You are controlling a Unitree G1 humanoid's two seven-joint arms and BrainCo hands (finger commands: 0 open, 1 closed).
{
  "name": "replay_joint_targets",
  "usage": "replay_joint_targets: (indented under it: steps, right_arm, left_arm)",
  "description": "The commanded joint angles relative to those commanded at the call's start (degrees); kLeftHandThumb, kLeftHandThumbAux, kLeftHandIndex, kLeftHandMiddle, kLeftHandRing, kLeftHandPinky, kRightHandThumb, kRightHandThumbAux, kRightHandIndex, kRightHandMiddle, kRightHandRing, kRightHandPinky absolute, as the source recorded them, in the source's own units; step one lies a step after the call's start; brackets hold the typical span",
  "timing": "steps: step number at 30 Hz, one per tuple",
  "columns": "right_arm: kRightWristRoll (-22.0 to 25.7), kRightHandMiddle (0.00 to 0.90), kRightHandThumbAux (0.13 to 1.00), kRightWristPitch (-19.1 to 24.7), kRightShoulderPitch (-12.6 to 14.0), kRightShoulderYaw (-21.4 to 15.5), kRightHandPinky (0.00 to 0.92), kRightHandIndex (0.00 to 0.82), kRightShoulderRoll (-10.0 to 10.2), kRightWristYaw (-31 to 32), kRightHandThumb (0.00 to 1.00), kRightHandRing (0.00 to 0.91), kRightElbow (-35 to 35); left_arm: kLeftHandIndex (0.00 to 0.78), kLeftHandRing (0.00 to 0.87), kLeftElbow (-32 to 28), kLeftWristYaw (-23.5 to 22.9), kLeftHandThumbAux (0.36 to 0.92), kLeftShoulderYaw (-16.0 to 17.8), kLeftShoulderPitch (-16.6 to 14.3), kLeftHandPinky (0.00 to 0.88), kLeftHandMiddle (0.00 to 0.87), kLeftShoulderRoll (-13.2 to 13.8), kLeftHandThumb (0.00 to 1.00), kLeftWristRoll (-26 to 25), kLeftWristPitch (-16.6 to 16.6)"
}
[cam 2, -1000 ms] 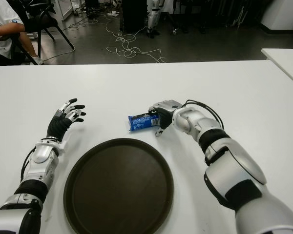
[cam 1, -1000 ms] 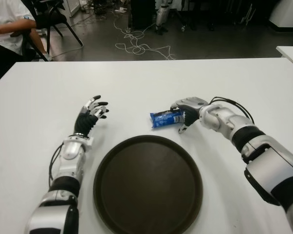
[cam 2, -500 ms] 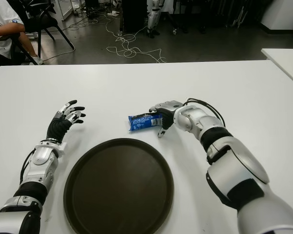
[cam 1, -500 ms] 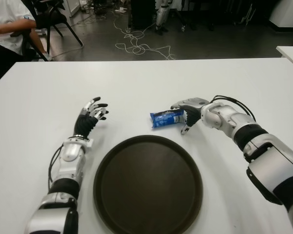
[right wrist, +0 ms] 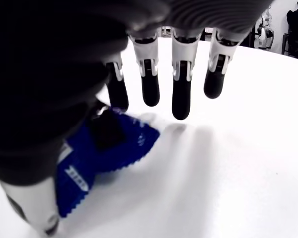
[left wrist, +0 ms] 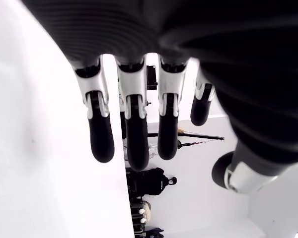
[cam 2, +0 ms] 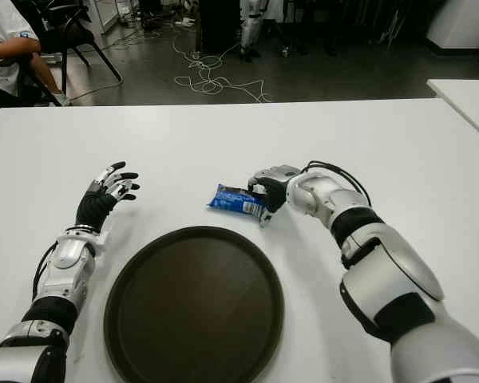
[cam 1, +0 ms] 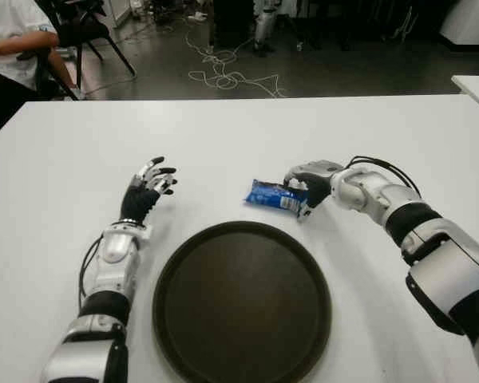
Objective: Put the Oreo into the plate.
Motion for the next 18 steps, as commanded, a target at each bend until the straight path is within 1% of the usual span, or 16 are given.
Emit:
replay_joint_targets:
  steps: [4, 5, 6, 7, 9, 10, 12, 15, 18]
  right_arm:
    - [0.0, 0.276, 0.720, -0.8, 0.2, -0.3, 0.222, 0.278, -0.3, -1.3, 0.000, 0.272, -0.1]
    - [0.0, 0.334, 0.751, -1.2, 0.2, -0.3, 0.294, 0.326, -0.4, -1.8, 0.000, 0.328, -0.2]
    - [-0.1, 0.371, 0.771, -1.4, 0.2, -0.3, 0.340, 0.358, -0.5, -2.1, 0.000, 0.364, -0.2]
    - [-0.3, 0.384, 0.778, -1.7, 0.2, -0.2, 0.357, 0.369, -0.5, -2.7, 0.000, 0.376, -0.2]
    - [-0.5, 0.493, 0.823, -2.4, 0.3, -0.1, 0.468, 0.435, -0.7, -3.9, 0.021, 0.493, -0.2]
    - [-0.6, 0.513, 0.830, -2.8, 0.3, -0.1, 0.486, 0.446, -0.8, -4.5, 0.028, 0.514, -0.2]
    - [-0.5, 0.592, 0.840, -3.4, 0.4, -0.1, 0.558, 0.484, -0.9, -5.3, 0.071, 0.592, -0.2]
    - [-0.6, 0.639, 0.841, -3.9, 0.5, 0.0, 0.589, 0.506, -1.0, -6.2, 0.109, 0.635, -0.1]
    - [-0.7, 0.660, 0.837, -4.1, 0.5, 0.0, 0.602, 0.516, -1.1, -6.9, 0.129, 0.655, 0.0]
  left_arm:
    - [0.169, 0.335, -0.1, 0.3, 0.594, 0.0, 0.0, 0.386, 0.308, -0.1, 0.235, 0.1, -0.1]
    - [0.169, 0.336, -0.1, 0.4, 0.598, -0.1, 0.0, 0.388, 0.309, -0.1, 0.239, 0.2, -0.2]
    - [0.170, 0.337, -0.2, 0.5, 0.601, -0.1, 0.1, 0.389, 0.309, -0.1, 0.243, 0.2, -0.3]
    - [0.170, 0.337, -0.2, 0.6, 0.601, -0.1, 0.1, 0.390, 0.309, -0.1, 0.244, 0.4, -0.4]
    - [0.170, 0.335, -0.1, 0.8, 0.598, -0.3, 0.1, 0.384, 0.309, 0.0, 0.236, 0.6, -0.5]
    - [0.170, 0.335, 0.0, 0.9, 0.597, -0.3, 0.1, 0.383, 0.309, 0.0, 0.234, 0.7, -0.6]
    - [0.167, 0.335, 0.0, 1.0, 0.593, -0.4, 0.1, 0.381, 0.308, -0.1, 0.231, 0.8, -0.7]
    - [0.166, 0.336, 0.0, 1.0, 0.598, -0.4, 0.1, 0.385, 0.308, -0.2, 0.238, 0.7, -0.8]
    - [0.166, 0.335, 0.0, 0.8, 0.597, -0.3, 0.0, 0.382, 0.308, -0.3, 0.239, 0.5, -0.7]
